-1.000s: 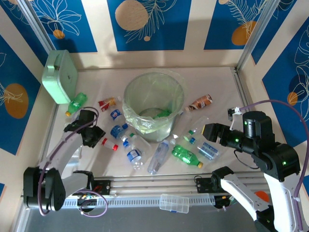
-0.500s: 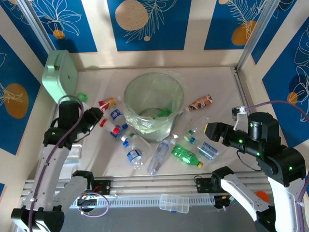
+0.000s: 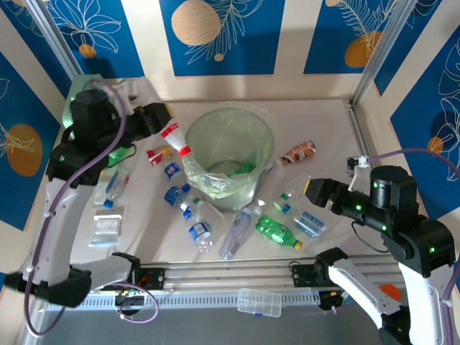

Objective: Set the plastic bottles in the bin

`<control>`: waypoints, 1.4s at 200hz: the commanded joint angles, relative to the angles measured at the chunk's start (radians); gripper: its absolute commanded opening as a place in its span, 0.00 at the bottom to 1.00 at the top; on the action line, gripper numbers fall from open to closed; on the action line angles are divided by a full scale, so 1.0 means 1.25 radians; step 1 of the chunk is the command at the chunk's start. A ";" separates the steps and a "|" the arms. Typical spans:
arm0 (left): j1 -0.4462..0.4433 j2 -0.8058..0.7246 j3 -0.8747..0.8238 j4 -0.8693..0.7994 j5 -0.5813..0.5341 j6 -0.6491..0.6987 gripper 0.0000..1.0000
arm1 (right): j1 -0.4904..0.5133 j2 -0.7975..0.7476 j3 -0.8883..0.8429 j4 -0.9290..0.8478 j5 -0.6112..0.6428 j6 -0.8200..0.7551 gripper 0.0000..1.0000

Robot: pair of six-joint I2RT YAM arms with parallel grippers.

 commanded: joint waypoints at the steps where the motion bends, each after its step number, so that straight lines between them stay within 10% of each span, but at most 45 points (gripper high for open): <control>1: -0.109 0.109 0.125 -0.116 -0.081 0.125 0.43 | 0.001 0.001 0.019 0.014 0.012 0.015 0.74; 61: -0.249 0.387 0.409 -0.356 -0.261 0.179 0.39 | 0.001 -0.027 0.012 -0.013 0.045 0.030 0.74; 202: -0.319 0.585 0.296 -0.339 -0.272 0.110 0.43 | 0.002 -0.089 -0.039 -0.034 0.104 0.054 0.74; 280: -0.320 0.618 0.290 -0.344 -0.276 0.062 0.70 | 0.002 -0.093 -0.025 -0.030 0.122 0.038 0.74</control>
